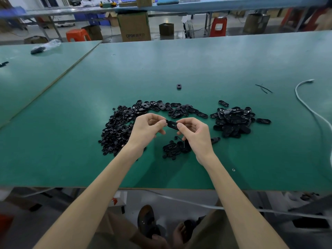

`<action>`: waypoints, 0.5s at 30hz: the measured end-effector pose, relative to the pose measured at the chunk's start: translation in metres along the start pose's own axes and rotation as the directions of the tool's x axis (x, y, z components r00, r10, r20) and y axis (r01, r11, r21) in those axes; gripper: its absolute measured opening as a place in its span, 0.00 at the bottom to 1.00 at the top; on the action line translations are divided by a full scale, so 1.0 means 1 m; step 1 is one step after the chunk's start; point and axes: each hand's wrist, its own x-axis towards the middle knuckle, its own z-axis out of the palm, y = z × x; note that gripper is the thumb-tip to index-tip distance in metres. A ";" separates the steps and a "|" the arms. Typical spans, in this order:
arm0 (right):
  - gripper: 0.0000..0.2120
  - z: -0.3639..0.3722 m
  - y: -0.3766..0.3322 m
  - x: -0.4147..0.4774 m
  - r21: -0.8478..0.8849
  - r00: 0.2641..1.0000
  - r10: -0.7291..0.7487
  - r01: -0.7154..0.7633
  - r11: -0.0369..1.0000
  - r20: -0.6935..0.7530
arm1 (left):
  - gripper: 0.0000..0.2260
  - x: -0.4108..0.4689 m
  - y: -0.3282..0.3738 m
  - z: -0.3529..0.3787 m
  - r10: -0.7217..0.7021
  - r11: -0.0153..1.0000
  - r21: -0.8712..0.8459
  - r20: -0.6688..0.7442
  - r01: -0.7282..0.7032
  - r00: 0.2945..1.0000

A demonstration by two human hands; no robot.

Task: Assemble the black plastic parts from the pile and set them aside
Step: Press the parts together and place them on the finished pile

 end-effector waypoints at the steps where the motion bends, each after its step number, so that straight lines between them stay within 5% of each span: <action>1: 0.03 0.000 0.000 0.000 0.002 1.000 0.000 0.000 1.000 -0.001 | 0.01 0.000 0.000 0.001 0.002 1.000 0.005 -0.010 -0.002 1.000; 15: 0.04 0.000 -0.002 -0.001 0.010 1.000 0.011 -0.011 1.000 0.001 | 0.04 -0.006 0.000 0.001 0.102 0.993 0.056 0.022 -0.103 0.995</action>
